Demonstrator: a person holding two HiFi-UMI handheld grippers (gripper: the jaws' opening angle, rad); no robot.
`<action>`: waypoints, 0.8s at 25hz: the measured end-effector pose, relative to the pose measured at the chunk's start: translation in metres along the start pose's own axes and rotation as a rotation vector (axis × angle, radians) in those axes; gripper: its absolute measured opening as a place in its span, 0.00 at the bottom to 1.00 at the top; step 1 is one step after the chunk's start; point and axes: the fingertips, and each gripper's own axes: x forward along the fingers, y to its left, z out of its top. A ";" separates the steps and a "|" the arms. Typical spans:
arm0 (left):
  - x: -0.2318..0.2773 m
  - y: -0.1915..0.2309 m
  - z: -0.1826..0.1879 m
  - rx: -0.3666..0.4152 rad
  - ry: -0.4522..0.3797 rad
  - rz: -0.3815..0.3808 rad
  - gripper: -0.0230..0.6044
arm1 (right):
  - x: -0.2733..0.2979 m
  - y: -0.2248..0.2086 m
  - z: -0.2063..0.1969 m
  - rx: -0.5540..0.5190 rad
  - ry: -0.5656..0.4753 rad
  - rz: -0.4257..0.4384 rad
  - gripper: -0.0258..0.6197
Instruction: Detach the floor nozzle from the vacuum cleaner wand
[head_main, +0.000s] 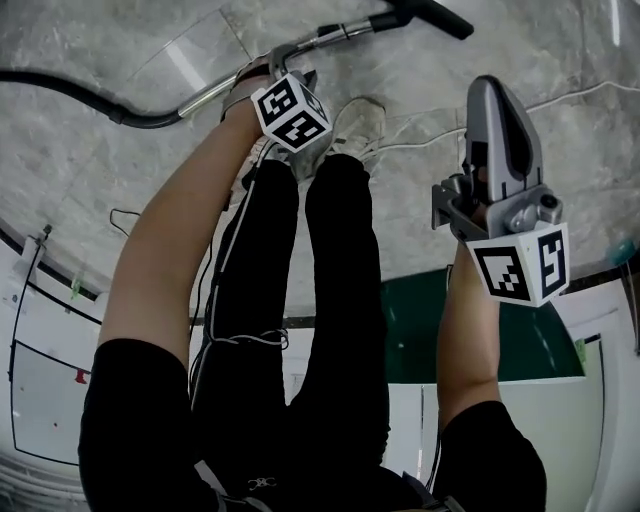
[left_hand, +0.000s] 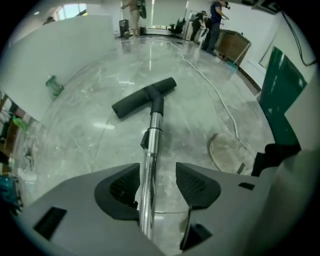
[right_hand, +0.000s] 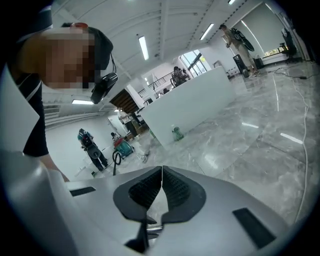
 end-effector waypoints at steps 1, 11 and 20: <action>0.011 0.000 -0.003 0.028 0.010 0.020 0.37 | -0.001 -0.006 -0.007 0.006 0.009 0.001 0.07; 0.078 0.019 -0.056 0.017 0.162 0.101 0.37 | 0.009 -0.046 -0.009 -0.001 -0.009 -0.031 0.07; 0.077 0.016 -0.056 0.016 0.225 -0.090 0.32 | 0.023 -0.048 -0.023 0.052 0.007 -0.035 0.07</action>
